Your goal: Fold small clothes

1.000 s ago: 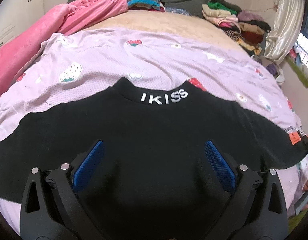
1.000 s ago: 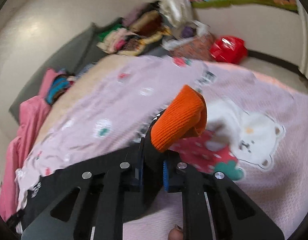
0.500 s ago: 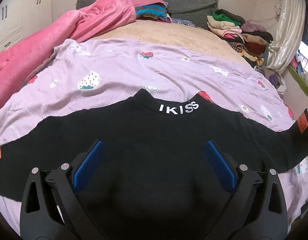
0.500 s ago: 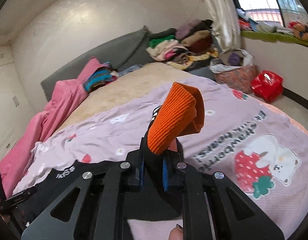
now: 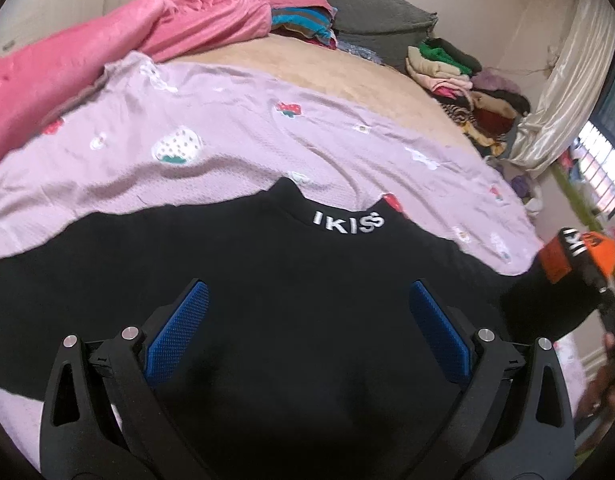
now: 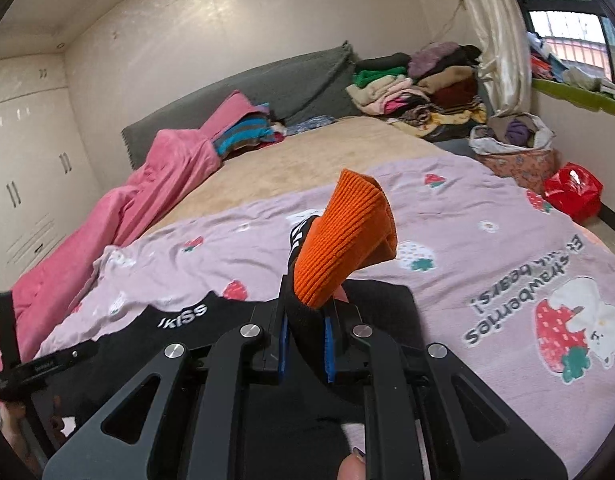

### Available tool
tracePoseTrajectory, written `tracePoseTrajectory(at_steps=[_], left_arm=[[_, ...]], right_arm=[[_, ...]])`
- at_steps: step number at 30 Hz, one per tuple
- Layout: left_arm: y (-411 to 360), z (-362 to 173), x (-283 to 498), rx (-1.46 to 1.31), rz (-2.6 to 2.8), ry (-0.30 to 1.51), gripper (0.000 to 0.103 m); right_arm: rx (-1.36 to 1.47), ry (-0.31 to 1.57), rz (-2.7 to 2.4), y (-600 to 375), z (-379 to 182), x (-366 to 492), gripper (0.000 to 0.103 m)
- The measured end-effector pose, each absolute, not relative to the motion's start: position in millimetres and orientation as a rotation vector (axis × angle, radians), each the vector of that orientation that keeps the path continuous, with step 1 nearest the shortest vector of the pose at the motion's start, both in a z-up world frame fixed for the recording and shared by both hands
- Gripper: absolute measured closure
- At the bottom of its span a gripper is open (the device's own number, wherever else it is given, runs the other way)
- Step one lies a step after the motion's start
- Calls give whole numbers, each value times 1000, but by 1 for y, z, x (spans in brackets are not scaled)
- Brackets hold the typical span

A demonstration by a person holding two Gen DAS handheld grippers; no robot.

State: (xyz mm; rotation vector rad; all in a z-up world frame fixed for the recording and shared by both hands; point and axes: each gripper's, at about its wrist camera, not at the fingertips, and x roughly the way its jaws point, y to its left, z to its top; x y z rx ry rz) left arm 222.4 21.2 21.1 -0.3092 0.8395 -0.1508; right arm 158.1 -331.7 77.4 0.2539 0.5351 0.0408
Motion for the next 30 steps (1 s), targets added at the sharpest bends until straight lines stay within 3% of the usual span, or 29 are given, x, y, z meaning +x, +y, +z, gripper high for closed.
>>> tracePoseTrajectory(at_steps=[24,30], left_arm=[[28,-14,232,-586,-367,973,9],[25,-22,233,-624,-413,998,11]], right_arm=[[109,719,238,-194,10,178,87],[101,770,310,-172,-4,173,70]])
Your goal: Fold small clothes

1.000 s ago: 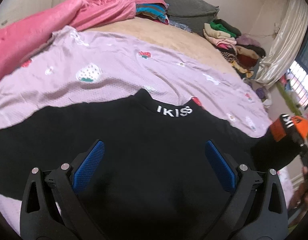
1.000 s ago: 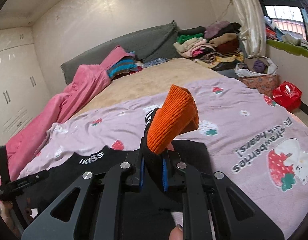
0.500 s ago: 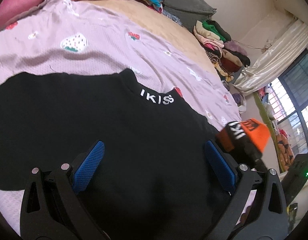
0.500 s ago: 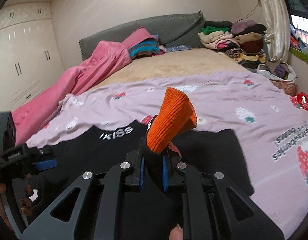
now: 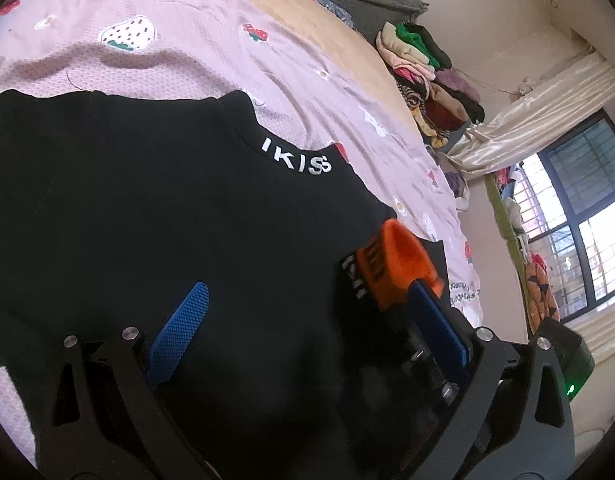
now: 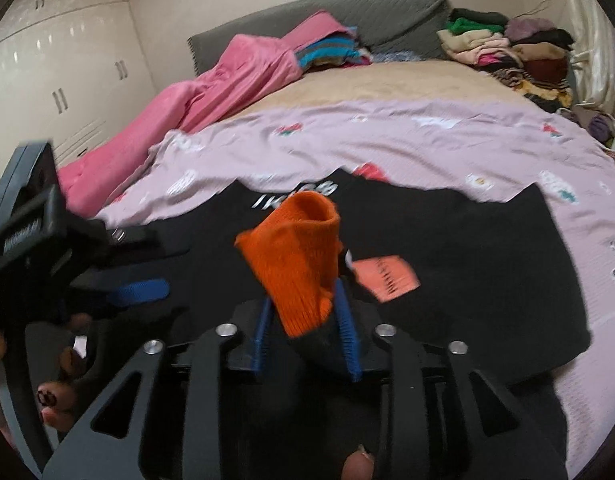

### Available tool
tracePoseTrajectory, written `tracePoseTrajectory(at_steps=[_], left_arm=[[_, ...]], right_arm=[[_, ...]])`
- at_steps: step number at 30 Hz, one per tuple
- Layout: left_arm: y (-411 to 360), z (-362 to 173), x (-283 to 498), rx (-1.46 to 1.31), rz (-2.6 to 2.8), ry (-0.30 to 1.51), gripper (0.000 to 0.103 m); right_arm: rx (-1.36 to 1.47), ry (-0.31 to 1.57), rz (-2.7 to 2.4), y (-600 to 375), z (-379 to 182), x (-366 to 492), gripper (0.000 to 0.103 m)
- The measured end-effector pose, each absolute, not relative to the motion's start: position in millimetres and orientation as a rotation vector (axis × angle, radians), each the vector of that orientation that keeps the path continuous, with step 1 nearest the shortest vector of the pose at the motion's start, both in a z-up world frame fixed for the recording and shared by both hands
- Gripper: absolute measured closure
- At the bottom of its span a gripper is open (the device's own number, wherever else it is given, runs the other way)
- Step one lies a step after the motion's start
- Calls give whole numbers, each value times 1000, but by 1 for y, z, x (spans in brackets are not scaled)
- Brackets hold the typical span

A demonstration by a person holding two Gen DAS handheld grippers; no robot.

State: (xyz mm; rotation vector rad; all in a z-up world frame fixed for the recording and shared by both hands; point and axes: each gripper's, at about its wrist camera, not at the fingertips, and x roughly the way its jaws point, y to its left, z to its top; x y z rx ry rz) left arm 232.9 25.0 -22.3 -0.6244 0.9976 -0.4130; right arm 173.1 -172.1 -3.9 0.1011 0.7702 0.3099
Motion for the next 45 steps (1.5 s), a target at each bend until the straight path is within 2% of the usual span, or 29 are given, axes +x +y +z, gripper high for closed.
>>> tracePoseTrajectory(at_steps=[3,5,7,8,13,15,16,18,20,23,26,35,40,45], left_arm=[[23,-23,232,-630,-438,997,15],[17,-25,232,-622,-453,1007,24],[11,-28,233,-615,-465,1020,34],[7,-31,234,-611,-474,1030,39],[-7,-43,234,-580,-473,1069,43],[-14,-47,235,-573,-479,1076,50],[-17,-49,235,-573,-485,1076,58],[-26,-51,235,-546,-499,1076,67],[-35,-50,234,-493,-508,1072,81],[-48,-45,230,-409,-505,1047,93],[-51,-32,226,-397,-527,994,97],[-18,46,189,-432,-557,719,98],[6,52,176,-432,-486,675,98],[28,39,180,-456,-426,716,98]], right_arm=[[93,791,344,-167,-6,165,57],[104,794,379,-167,-5,158,46],[95,796,392,-167,-5,151,42],[94,800,392,-168,-5,146,42],[168,805,372,-190,-3,127,39],[182,800,355,-201,-1,120,39],[184,793,335,-209,2,116,39],[188,783,300,-221,5,112,39],[201,774,259,-237,9,108,39],[199,757,199,-255,12,104,39],[199,755,150,-266,11,101,39],[192,738,126,-273,15,98,39],[186,728,109,-275,19,99,39],[184,733,94,-272,18,104,39]])
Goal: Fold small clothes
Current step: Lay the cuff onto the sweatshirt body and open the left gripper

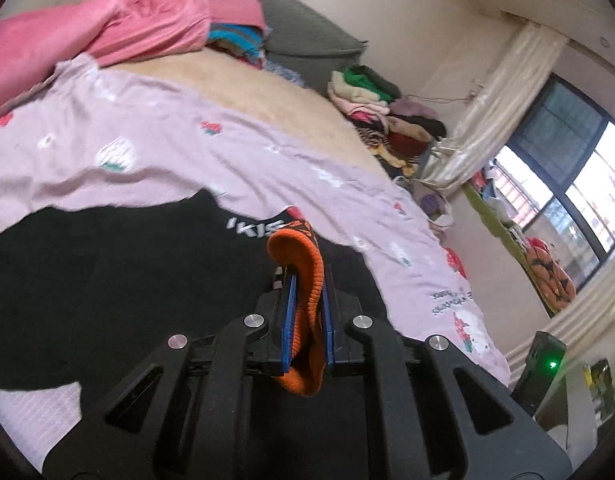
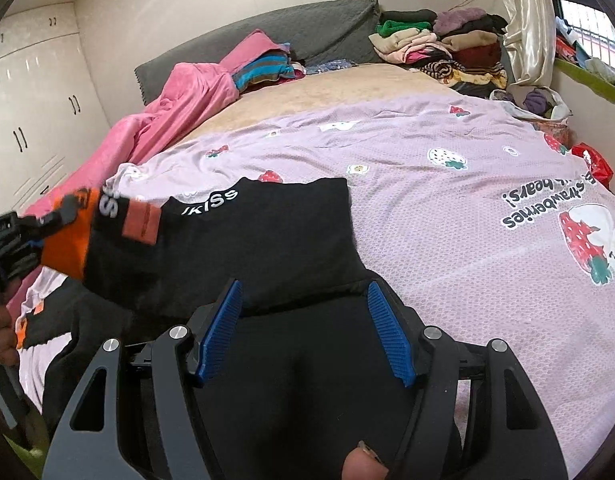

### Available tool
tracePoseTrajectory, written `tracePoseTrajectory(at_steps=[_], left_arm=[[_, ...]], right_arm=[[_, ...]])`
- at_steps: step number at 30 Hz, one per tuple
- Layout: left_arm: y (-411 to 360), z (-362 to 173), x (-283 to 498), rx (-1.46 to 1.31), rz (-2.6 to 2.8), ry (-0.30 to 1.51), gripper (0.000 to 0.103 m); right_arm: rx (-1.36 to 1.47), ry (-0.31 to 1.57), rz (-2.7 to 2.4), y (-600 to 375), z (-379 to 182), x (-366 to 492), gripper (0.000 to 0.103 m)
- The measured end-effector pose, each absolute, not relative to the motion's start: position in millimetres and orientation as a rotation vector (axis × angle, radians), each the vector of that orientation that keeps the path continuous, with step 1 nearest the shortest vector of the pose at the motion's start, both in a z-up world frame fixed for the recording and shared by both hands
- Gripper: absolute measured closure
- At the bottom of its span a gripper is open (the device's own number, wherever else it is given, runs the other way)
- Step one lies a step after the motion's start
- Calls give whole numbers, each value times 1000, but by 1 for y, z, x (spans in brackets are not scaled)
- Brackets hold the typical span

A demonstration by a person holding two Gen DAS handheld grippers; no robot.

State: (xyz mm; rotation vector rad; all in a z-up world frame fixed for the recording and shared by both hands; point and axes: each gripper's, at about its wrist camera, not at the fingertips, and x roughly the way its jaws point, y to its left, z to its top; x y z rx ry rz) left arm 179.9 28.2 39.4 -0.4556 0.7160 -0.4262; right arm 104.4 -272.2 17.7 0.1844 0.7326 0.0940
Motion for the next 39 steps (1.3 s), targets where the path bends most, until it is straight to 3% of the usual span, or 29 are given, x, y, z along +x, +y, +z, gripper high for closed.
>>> tracePoseTrajectory(at_steps=[15,26,32,36,39], left_arm=[[63,0,180,-438,-278,832,98],[69,9,175,-315,-141,763,95],[49,-16,188,-307,-217,885,95],[43,-39,192,-262,-161,979,86],[47,-46,192,-285,-155,1001,86]], right_arm=[[134,765,60,-253,19,137,39],[40,840,99,-234,4,186,39],[27,878,148,-228,-11,197,39],[12,940,128,-232,-26,202,39],[16,994,104,-239,-39,205,39]])
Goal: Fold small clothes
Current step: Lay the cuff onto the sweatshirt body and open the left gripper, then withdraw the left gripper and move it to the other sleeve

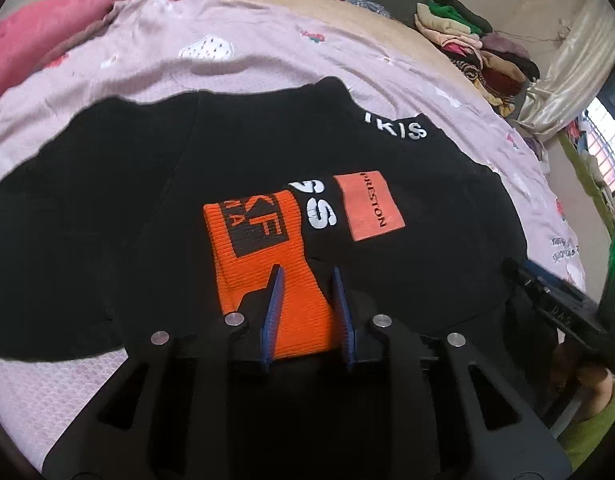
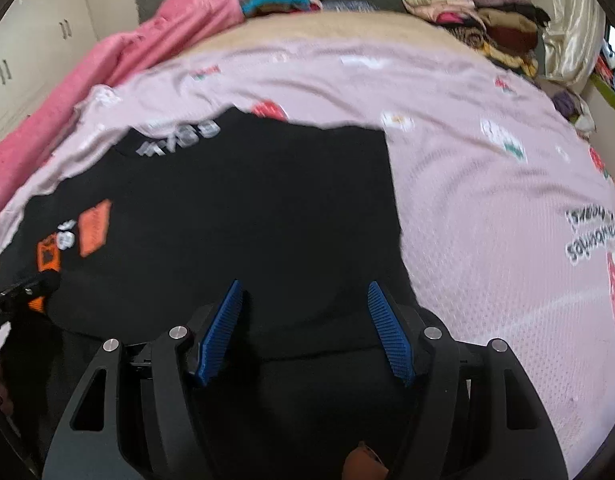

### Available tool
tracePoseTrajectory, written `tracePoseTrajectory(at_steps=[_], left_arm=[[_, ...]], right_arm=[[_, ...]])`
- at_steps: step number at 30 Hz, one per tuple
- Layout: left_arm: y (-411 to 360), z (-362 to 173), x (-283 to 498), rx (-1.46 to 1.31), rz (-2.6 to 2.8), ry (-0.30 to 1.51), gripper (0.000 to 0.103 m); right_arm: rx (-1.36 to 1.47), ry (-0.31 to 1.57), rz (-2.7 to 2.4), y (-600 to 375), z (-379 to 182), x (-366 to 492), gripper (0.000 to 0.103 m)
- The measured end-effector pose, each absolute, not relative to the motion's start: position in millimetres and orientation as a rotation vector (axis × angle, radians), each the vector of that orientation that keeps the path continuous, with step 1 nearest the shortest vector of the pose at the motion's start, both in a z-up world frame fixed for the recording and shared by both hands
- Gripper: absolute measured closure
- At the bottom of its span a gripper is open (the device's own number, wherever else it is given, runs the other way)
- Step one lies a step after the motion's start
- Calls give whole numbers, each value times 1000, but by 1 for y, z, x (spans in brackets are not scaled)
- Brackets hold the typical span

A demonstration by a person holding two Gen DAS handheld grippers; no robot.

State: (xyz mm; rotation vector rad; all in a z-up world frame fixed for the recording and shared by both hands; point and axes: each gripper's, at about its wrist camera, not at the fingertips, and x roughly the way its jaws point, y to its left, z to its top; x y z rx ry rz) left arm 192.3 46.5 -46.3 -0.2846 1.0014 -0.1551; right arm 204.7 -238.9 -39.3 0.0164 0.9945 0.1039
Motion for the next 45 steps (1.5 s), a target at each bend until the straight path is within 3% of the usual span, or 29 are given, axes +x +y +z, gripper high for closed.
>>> tracePoseTrajectory(at_steps=[9,11,16,19,21,26,45], left_arm=[[43,-42,180,-273,-101,972,80],[43,-34,176,-260,-84,952,69],[50,-23,167,-265,-62,947,60],[57,-15,160,-277,-47,927,47],[63,-7,156,-279,-38,908,32],[81,8,143,-285,-6,876,15],[159,16,95,-307,130,828,10]], right_arm=[[27,989,169,-236,-36,202,31],[42,966,186,-235,-30,198,25],[58,900,225,-227,-10,181,12],[69,867,233,-220,3,169,6],[64,848,244,-214,11,162,6],[52,797,243,-197,31,146,4],[-1,721,347,-111,64,112,4]])
